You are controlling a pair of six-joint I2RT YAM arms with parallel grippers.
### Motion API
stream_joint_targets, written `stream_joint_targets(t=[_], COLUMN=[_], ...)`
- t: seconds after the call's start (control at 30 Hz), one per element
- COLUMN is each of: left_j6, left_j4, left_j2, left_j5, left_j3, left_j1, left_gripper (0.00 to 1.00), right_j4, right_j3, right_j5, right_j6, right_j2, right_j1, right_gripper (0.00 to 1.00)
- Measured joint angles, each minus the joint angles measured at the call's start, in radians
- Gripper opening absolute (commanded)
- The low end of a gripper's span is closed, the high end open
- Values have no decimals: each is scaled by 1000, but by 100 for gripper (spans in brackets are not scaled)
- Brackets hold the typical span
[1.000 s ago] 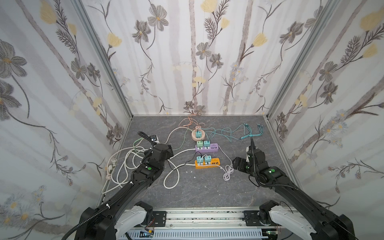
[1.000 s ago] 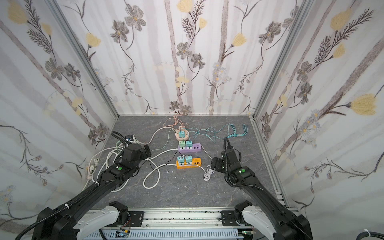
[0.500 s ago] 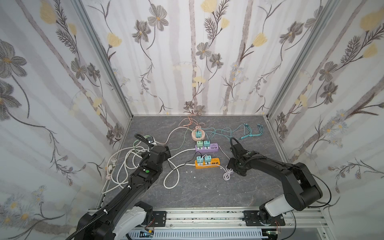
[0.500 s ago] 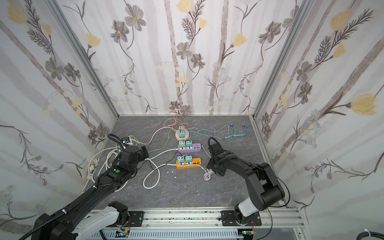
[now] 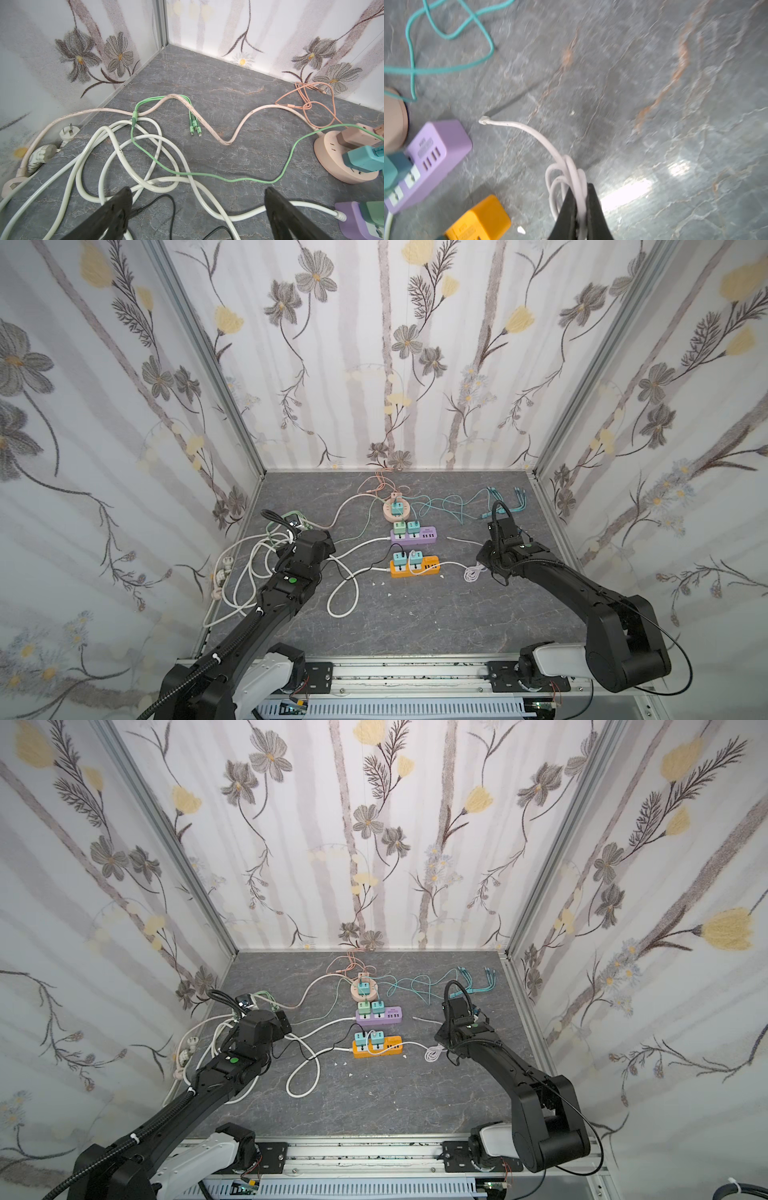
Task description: Insert the plug
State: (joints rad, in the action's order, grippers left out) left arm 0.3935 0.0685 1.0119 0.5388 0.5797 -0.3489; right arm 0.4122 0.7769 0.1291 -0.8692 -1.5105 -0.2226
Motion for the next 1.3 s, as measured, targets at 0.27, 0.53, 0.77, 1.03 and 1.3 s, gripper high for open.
stream_joint_targets(t=[0.27,0.53,0.77,1.03,1.3], left_j6=[-2,-54,-139,-207,-271], left_j4=[-49,-164,-269,-350,-507], left_j2=[58,161,249,326,427], left_j5=[45,125,166,-47,-220], left_j3=[7,-22,-29,-44,-62], left_j1=[48,136,225,294,298], left_gripper=[100,100,100,100,100], right_j4=[-103,-113,-124,-269,-552], right_j3=[106,172,110,-35,-211], right_j5=[-48,-92,109,382,415], right_j6=[-11,18,176,457,558], right_j2=[-160,-147,71,119,111], right_j1=[212,228,240,245,253], right_gripper=[41,99,99,99,99])
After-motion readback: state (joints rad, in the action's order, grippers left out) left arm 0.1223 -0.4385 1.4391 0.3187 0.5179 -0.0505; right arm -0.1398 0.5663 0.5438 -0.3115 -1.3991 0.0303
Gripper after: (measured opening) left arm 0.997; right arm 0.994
